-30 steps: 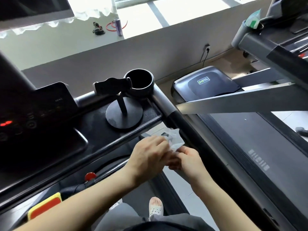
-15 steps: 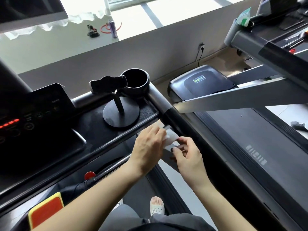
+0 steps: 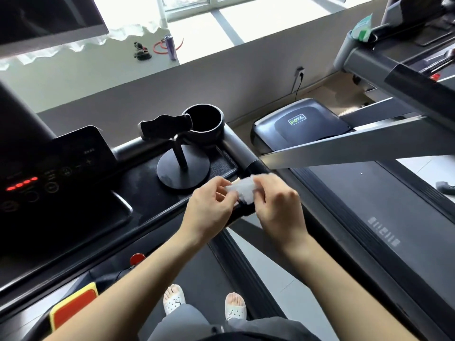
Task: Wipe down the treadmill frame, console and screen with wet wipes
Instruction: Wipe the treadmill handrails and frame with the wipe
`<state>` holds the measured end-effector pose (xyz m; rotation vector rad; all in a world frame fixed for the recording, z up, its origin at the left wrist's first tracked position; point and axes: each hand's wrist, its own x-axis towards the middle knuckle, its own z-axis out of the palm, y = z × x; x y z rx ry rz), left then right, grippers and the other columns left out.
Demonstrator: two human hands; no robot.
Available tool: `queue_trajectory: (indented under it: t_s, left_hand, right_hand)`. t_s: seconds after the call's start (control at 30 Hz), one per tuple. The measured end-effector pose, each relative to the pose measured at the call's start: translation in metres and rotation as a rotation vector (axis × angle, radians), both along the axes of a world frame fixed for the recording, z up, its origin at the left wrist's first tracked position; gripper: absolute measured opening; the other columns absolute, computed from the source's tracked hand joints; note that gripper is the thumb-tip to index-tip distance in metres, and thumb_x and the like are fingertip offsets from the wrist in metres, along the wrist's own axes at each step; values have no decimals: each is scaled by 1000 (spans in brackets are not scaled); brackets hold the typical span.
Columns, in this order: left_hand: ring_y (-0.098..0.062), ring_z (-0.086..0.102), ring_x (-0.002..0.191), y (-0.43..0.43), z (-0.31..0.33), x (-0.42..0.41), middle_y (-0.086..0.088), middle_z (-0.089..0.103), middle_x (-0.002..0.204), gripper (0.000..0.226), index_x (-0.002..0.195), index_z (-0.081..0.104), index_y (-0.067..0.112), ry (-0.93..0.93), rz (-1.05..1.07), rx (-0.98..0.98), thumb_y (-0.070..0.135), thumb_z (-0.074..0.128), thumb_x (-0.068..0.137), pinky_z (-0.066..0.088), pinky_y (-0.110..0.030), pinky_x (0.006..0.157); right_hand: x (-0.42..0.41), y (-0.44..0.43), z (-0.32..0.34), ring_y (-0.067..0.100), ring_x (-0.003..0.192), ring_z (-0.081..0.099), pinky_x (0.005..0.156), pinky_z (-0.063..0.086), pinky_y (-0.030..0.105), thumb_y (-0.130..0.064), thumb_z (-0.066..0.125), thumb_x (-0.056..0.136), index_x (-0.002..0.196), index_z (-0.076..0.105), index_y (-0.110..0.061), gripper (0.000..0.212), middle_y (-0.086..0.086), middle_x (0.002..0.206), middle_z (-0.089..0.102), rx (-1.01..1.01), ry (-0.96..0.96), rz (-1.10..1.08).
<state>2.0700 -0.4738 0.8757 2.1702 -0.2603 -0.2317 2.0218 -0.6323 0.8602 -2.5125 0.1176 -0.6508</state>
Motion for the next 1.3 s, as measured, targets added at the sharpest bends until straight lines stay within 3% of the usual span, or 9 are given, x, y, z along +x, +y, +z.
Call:
queue_trajectory:
  t_s: [0.1, 0.2, 0.3, 0.47, 0.7, 0.9, 1.07, 1.13, 1.3]
  left_hand:
    - [-20, 63, 85, 5, -15, -2, 7, 64, 85, 19, 87, 53, 22, -181, -176, 324, 35, 66, 89, 46, -36, 73]
    - [-24, 61, 92, 11, -25, -4, 7, 58, 87, 25, 91, 56, 21, -221, -292, 480, 44, 67, 88, 44, -36, 74]
    - [-19, 61, 100, 17, -30, -6, 7, 65, 102, 33, 110, 60, 25, -262, -317, 491, 49, 68, 88, 45, -33, 81]
    - [-22, 63, 107, 30, -33, -9, 6, 68, 112, 50, 124, 61, 28, -293, -338, 537, 59, 68, 85, 48, -37, 91]
    - [-20, 66, 94, 63, -41, -28, 8, 67, 99, 61, 116, 65, 25, -317, -261, 562, 69, 46, 79, 55, -38, 83]
    - [-18, 66, 93, 82, -47, -39, 10, 67, 95, 55, 106, 65, 30, -220, -156, 588, 70, 42, 76, 53, -35, 78]
    - [-12, 63, 97, 87, -56, -44, 14, 66, 97, 46, 111, 65, 38, -159, -122, 521, 66, 45, 80, 51, -32, 81]
    - [-11, 62, 94, 86, -54, -46, 16, 64, 95, 39, 111, 63, 42, -171, -129, 491, 63, 47, 82, 50, -28, 79]
    - [-17, 64, 94, 87, -56, -51, 11, 67, 97, 54, 121, 68, 27, -193, -66, 459, 59, 59, 79, 52, -33, 84]
  right_hand:
    - [27, 7, 2, 33, 62, 63, 49, 50, 37, -4, 62, 77, 79, 62, -9, 6, 10, 79, 59, -261, 57, 6]
    - [13, 9, -10, 26, 57, 59, 43, 47, 35, 1, 65, 74, 75, 55, -10, 14, 9, 79, 53, -342, 103, 42]
    - [-28, 8, -31, 23, 60, 56, 45, 50, 34, -6, 55, 88, 84, 58, -9, 6, 7, 85, 51, -259, 81, 66]
    - [-24, 3, -24, 25, 67, 60, 55, 51, 35, -4, 64, 92, 102, 65, -9, 11, 4, 86, 57, -88, 26, -15]
    - [-16, 19, -36, 26, 61, 59, 51, 53, 38, -3, 65, 92, 96, 66, -7, 5, 7, 84, 54, -111, 79, -25]
    - [-19, 33, -36, 25, 57, 54, 50, 51, 34, 5, 63, 88, 90, 62, -7, 12, 5, 82, 50, -124, 63, 11]
    - [-34, 78, -36, 27, 69, 60, 58, 52, 36, -7, 48, 88, 100, 65, -11, 21, 4, 90, 56, -124, 101, 307]
    - [-37, 82, -36, 27, 76, 63, 62, 55, 36, -11, 46, 88, 110, 67, -13, 31, 3, 96, 59, -162, 153, 415]
    - [-9, 19, -29, 29, 62, 58, 48, 44, 36, -8, 63, 81, 88, 64, -13, 9, 5, 79, 55, -465, 99, 161]
